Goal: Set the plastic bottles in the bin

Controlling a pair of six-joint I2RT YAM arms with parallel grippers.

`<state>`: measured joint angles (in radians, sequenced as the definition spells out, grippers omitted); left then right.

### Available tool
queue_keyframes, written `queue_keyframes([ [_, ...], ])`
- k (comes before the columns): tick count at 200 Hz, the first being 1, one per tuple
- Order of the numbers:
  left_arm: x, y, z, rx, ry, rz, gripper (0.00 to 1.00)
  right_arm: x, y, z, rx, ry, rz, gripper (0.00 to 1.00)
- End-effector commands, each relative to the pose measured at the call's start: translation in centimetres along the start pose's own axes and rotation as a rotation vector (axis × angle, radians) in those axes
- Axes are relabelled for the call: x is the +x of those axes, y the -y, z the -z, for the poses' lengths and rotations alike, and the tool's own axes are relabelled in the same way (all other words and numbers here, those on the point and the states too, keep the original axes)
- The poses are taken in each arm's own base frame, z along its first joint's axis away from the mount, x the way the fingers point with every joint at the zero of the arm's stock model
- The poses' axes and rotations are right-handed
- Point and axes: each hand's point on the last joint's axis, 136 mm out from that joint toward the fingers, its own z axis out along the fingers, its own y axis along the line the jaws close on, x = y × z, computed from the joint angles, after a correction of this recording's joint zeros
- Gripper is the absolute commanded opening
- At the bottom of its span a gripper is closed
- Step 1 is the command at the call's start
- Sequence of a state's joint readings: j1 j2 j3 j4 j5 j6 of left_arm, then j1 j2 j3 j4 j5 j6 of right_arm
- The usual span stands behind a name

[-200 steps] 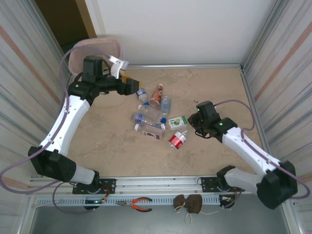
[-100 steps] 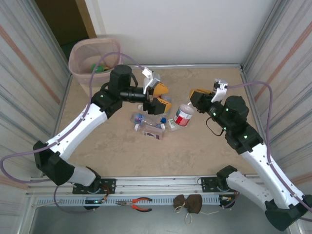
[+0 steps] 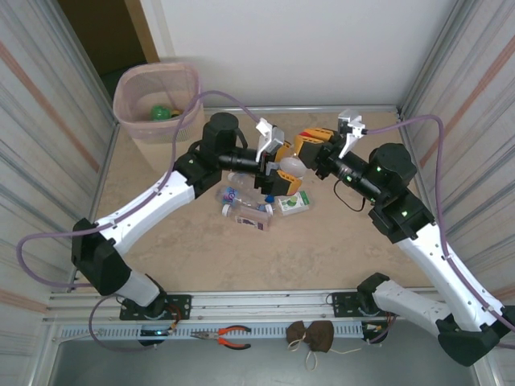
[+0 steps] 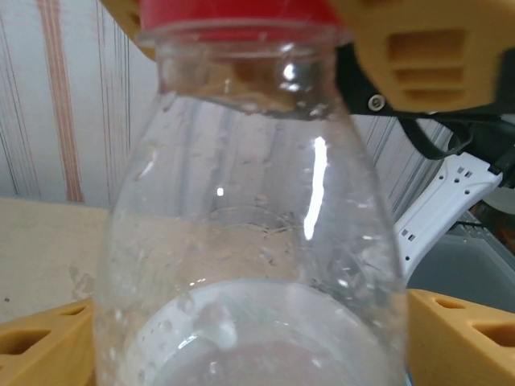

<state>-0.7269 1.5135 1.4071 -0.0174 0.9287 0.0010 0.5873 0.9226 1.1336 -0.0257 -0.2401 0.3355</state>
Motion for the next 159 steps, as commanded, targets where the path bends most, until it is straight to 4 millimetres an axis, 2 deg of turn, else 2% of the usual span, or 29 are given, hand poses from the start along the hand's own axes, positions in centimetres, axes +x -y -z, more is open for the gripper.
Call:
queue_keyframes([
  [1, -1.2, 1.0, 0.2, 0.034, 0.030, -0.061, 0.80, -2.7, -1.5, 0.6, -0.034, 0.075, 0.052, 0.00],
  [29, -1.4, 1.5, 0.2, 0.049, 0.032, -0.078, 0.69, -2.6, -1.2, 0.6, -0.016, 0.072, 0.051, 0.00],
  [61, -1.5, 1.6, 0.4, 0.039, 0.031, -0.089, 0.61, -2.8, -1.1, 0.7, -0.007, 0.078, 0.045, 0.00],
  [75, -1.7, 1.7, 0.6, 0.027, 0.031, -0.099, 0.60, -2.9, -1.1, 0.7, -0.005, 0.082, 0.044, 0.14],
  [94, -2.0, 1.6, 0.8, 0.003, 0.023, -0.108, 0.59, -3.0, -1.1, 0.9, 0.001, 0.082, 0.043, 0.43],
  [112, -2.3, 1.3, 1.2, -0.025, 0.012, -0.120, 0.59, -3.3, -1.0, 1.2, 0.016, 0.087, 0.044, 0.61],
  [131, -3.0, 0.5, 2.0, -0.080, 0.006, -0.124, 0.59, -3.7, -0.7, 1.8, 0.045, 0.097, 0.051, 0.71],
  [159, -4.2, -2.1, 4.6, -0.221, -0.003, -0.106, 0.59, -4.4, -0.2, 3.2, 0.099, 0.123, 0.074, 0.74],
])
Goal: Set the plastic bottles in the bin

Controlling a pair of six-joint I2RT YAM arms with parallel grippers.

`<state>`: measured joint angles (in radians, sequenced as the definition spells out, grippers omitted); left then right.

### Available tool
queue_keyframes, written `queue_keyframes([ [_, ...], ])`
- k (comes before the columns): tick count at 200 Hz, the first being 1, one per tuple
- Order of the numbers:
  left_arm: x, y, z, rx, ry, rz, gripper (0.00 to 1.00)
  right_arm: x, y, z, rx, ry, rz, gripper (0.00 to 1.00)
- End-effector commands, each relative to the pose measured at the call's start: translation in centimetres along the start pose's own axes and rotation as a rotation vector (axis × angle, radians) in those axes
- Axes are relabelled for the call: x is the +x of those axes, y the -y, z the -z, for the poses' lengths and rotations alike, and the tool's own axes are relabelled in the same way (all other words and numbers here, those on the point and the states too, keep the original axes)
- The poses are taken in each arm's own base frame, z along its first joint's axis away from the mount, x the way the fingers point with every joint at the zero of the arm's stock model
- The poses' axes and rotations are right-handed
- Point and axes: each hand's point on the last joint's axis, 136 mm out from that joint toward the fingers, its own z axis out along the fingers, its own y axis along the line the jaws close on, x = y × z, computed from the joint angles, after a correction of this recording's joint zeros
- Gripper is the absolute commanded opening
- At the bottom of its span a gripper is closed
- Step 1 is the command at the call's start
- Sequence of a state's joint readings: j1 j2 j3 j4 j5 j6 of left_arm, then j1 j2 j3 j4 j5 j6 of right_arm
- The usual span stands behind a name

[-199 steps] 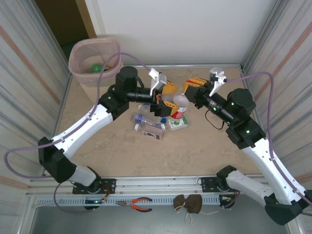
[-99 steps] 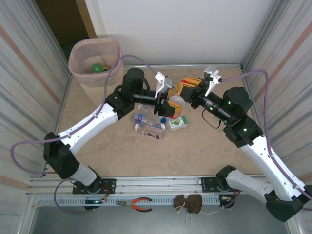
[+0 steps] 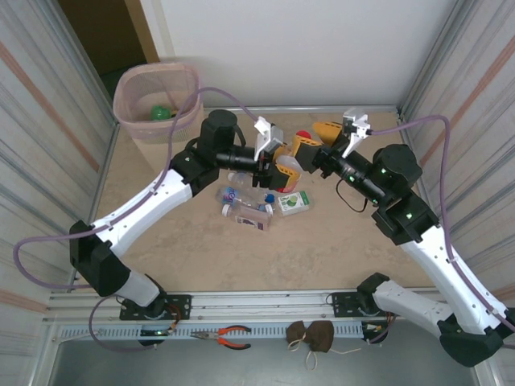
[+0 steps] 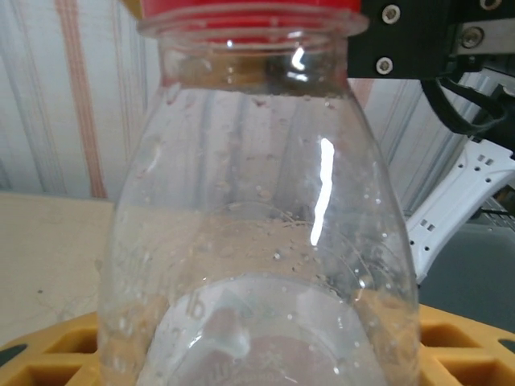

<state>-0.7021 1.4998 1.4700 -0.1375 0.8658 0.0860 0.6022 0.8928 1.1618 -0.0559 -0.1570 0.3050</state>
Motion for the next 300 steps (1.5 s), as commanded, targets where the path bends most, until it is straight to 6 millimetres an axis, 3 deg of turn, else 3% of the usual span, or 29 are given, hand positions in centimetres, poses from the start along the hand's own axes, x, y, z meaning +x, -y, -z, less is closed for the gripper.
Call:
queue_keyframes([
  [1, -3.1, -1.5, 3.3, -0.142, 0.023, -0.057, 0.58, -2.8, -0.1, 2.0, 0.045, 0.078, 0.040, 0.74],
  [46, -5.2, -9.0, 10.2, -0.471, 0.038, 0.060, 0.58, -3.4, 0.4, 3.8, 0.092, 0.105, 0.061, 0.76],
  [92, -6.1, -18.2, 21.6, -0.850, 0.238, 0.367, 0.54, -3.0, 0.6, 4.3, 0.103, 0.099, 0.054, 0.76],
  [134, -7.3, -22.6, 27.6, -1.059, 0.464, 0.494, 0.57, -2.6, 0.8, 4.2, 0.108, 0.091, 0.050, 0.76],
  [152, -6.5, -24.5, 30.7, -1.240, 0.578, 0.593, 0.52, -2.4, 1.0, 4.1, 0.112, 0.087, 0.049, 0.76],
  [178, -3.4, -26.5, 35.1, -1.524, 0.667, 0.774, 0.47, -2.3, 1.1, 4.1, 0.116, 0.083, 0.047, 0.76],
  [236, 1.9, -32.3, 37.0, -1.658, 0.704, 0.910, 0.49, -1.7, 1.7, 4.3, 0.140, 0.070, 0.046, 0.76],
  [300, 8.8, -37.4, 35.0, -1.660, 0.657, 1.064, 0.55, -0.9, 2.8, 4.7, 0.182, 0.057, 0.040, 0.77],
])
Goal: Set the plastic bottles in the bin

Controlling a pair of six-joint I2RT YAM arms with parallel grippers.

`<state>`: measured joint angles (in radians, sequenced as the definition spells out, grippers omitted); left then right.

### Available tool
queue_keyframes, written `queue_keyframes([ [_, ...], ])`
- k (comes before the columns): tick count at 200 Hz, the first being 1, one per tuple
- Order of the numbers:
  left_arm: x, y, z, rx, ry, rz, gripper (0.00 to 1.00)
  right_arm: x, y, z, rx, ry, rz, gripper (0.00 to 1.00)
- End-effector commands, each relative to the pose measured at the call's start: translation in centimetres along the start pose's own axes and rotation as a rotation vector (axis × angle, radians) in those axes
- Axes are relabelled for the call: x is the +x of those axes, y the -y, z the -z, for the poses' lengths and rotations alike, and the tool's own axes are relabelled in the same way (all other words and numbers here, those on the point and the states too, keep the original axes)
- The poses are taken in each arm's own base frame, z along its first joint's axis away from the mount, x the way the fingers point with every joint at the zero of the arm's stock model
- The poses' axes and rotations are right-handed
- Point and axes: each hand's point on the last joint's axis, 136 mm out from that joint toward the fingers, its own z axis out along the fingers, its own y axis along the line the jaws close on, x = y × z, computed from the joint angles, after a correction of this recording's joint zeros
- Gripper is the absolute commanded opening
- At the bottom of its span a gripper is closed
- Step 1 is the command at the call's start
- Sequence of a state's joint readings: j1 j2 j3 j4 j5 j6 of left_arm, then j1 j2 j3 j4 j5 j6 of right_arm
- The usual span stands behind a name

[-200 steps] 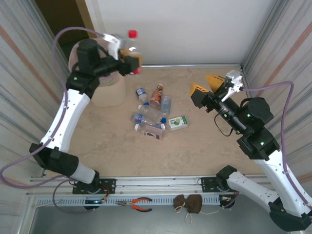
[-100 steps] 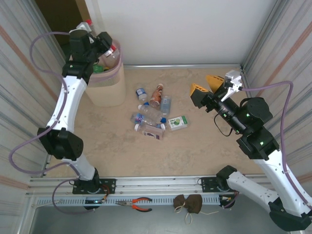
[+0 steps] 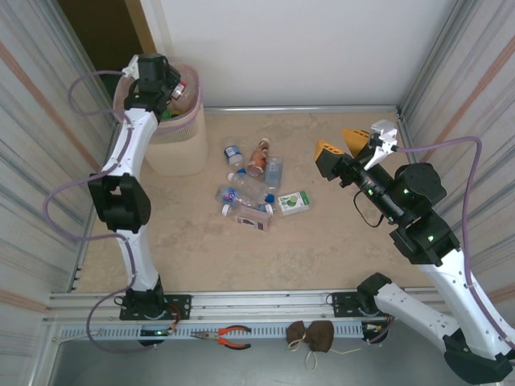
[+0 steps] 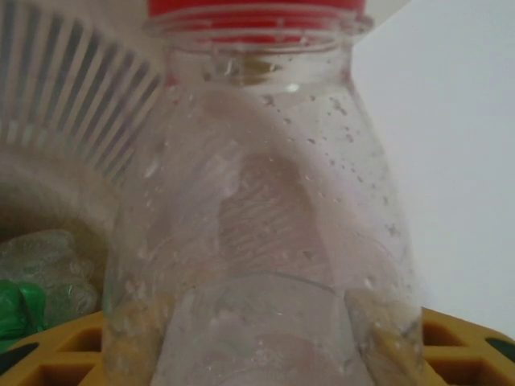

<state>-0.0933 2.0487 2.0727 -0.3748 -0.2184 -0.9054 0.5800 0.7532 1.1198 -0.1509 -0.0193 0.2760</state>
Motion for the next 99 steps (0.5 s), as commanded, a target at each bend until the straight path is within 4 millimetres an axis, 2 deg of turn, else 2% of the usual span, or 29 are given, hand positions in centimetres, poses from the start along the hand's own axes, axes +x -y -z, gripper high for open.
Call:
queue_keyframes([
  [1, -0.5, -0.1, -0.4, -0.013, 0.014, 0.075, 0.55, 0.0, 0.7, 0.4, 0.030, 0.009, 0.008, 0.77],
  [16, 0.6, -0.5, -1.0, -0.018, -0.015, 0.097, 0.57, 0.1, 0.9, 0.4, 0.038, 0.006, 0.004, 0.77],
  [37, 0.8, -0.7, -1.0, -0.018, -0.023, 0.118, 0.64, 0.3, 1.1, 0.3, 0.039, 0.002, -0.002, 0.77],
  [70, -0.7, 0.2, 1.4, -0.006, 0.008, 0.079, 0.77, 0.0, 1.1, 0.5, 0.036, 0.008, -0.007, 0.77],
  [99, -2.6, 1.2, 4.1, 0.026, 0.050, 0.052, 0.83, -0.1, 0.9, 0.5, 0.029, 0.008, -0.013, 0.77],
])
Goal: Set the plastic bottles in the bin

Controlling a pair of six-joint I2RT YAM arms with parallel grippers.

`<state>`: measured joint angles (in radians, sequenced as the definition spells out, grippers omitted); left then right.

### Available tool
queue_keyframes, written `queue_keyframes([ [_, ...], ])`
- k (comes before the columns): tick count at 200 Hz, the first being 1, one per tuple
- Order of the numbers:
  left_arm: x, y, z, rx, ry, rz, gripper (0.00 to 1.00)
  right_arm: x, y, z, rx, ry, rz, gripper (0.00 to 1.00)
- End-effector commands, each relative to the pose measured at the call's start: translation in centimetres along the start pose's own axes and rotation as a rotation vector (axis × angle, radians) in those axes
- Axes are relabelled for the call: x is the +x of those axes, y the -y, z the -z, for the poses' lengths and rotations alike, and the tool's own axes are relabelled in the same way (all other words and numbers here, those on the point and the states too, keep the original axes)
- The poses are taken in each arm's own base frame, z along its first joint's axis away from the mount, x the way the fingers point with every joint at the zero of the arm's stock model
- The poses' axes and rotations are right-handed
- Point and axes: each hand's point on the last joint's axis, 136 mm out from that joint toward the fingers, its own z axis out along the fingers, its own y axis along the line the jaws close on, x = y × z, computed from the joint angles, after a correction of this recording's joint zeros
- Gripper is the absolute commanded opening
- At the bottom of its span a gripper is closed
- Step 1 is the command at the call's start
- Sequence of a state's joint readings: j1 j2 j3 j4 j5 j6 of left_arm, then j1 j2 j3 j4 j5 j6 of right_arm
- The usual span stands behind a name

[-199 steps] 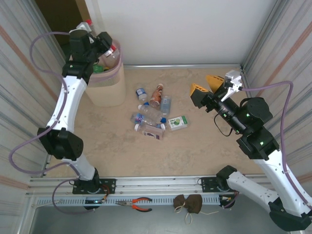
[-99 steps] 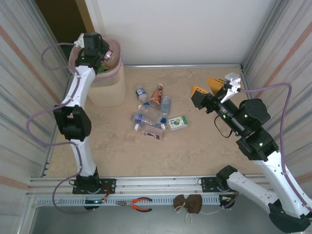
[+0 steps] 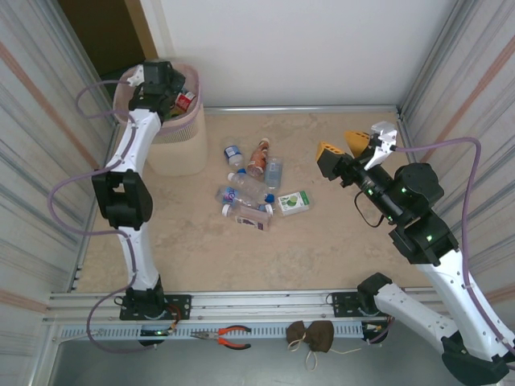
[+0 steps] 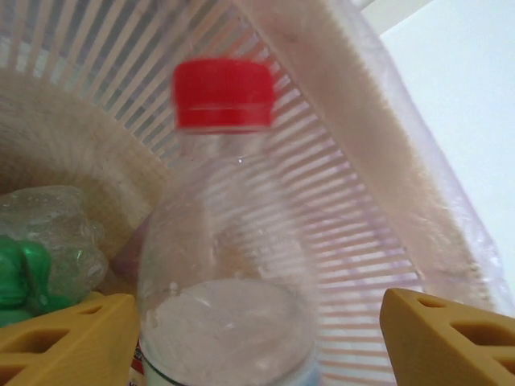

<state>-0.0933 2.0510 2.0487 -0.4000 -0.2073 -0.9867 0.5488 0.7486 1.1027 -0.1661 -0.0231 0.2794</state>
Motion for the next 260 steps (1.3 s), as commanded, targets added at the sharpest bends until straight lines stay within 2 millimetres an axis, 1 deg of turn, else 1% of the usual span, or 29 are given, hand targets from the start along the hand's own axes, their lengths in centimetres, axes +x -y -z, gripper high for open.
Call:
queue_keyframes([
  [1, -3.6, 2.6, 4.9, 0.064, 0.088, -0.020, 0.83, -0.9, -0.1, 0.5, -0.005, 0.028, -0.013, 0.77],
  [35, -5.0, 3.8, 7.3, 0.103, 0.116, -0.063, 0.84, -1.0, -0.3, 0.6, -0.013, 0.032, -0.022, 0.77],
  [58, -5.8, 4.9, 8.4, 0.142, 0.130, -0.105, 0.83, -1.1, -0.3, 0.7, -0.014, 0.035, -0.027, 0.77],
  [79, -5.9, 5.9, 8.9, 0.191, 0.126, -0.157, 0.81, -1.1, -0.3, 0.7, -0.015, 0.035, -0.030, 0.77],
  [103, -5.3, 7.5, 9.3, 0.279, 0.081, -0.213, 0.77, -1.3, -0.4, 0.7, -0.017, 0.039, -0.031, 0.77],
  [122, -4.2, 9.0, 10.1, 0.377, 0.036, -0.281, 0.76, -1.2, -0.3, 0.7, -0.015, 0.036, -0.033, 0.77],
  [137, -3.4, 10.0, 11.1, 0.451, 0.010, -0.339, 0.76, -1.1, -0.3, 0.6, -0.014, 0.032, -0.035, 0.77],
  [165, -1.8, 11.5, 13.9, 0.580, -0.037, -0.481, 0.75, -0.7, 0.0, 0.6, 0.003, 0.014, -0.035, 0.77],
  [184, -0.3, 12.1, 15.9, 0.661, -0.068, -0.594, 0.75, -0.3, 0.3, 0.5, 0.018, -0.001, -0.031, 0.77],
  [219, 2.5, 11.3, 18.9, 0.725, -0.124, -0.732, 0.73, 0.4, 0.7, 0.4, 0.034, -0.020, -0.029, 0.77],
  [236, 4.5, 10.6, 20.4, 0.756, -0.165, -0.802, 0.72, 0.6, 0.7, 0.3, 0.034, -0.027, -0.030, 0.77],
  [253, 7.3, 10.1, 22.6, 0.818, -0.220, -0.908, 0.73, 0.7, 0.7, 0.2, 0.034, -0.031, -0.029, 0.77],
  [260, 8.2, 9.6, 23.1, 0.825, -0.241, -0.937, 0.73, 0.7, 0.7, 0.2, 0.034, -0.031, -0.029, 0.77],
])
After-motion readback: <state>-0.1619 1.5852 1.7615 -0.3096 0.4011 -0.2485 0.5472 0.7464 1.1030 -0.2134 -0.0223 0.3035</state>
